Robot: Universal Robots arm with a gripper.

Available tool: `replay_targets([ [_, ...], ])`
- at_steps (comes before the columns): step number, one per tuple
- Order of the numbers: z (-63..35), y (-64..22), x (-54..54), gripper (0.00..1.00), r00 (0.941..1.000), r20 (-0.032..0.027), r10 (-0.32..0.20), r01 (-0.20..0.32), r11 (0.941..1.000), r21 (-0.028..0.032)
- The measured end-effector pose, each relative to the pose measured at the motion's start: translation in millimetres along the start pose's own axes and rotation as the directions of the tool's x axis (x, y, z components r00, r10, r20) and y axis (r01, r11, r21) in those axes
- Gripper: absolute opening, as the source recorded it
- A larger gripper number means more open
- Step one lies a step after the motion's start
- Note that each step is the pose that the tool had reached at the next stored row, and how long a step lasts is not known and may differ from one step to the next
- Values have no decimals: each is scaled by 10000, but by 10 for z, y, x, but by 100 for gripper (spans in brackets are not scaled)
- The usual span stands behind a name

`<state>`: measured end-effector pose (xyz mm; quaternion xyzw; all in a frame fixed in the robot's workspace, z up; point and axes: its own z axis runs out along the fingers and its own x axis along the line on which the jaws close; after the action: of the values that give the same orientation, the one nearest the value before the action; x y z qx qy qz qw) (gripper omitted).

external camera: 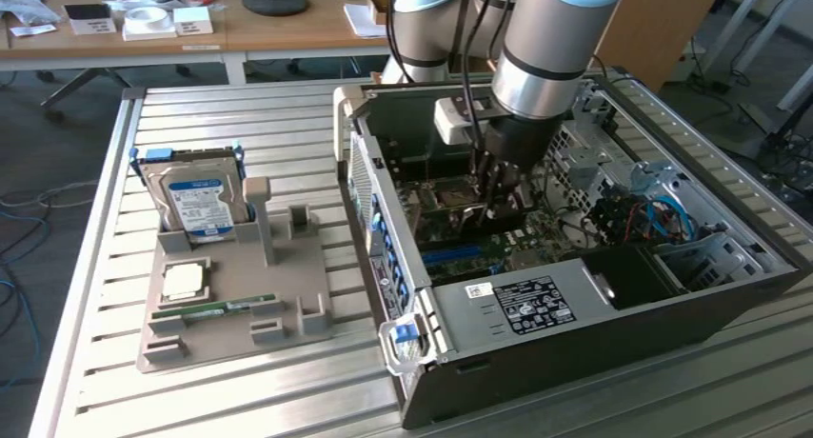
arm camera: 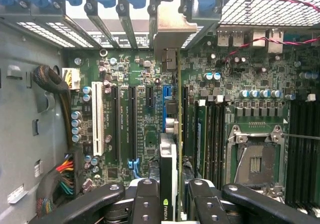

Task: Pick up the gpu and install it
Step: 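Insert the gpu into the slot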

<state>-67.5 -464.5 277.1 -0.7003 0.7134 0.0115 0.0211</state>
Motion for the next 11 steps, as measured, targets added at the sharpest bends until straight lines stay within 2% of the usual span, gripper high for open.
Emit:
replay_targets([
  [4, 6, 17, -2, 27, 10000, 3, 1, -1, 10000, 2],
  [11, 70, 31, -1, 27, 10000, 0, 0, 0, 10000, 1],
])
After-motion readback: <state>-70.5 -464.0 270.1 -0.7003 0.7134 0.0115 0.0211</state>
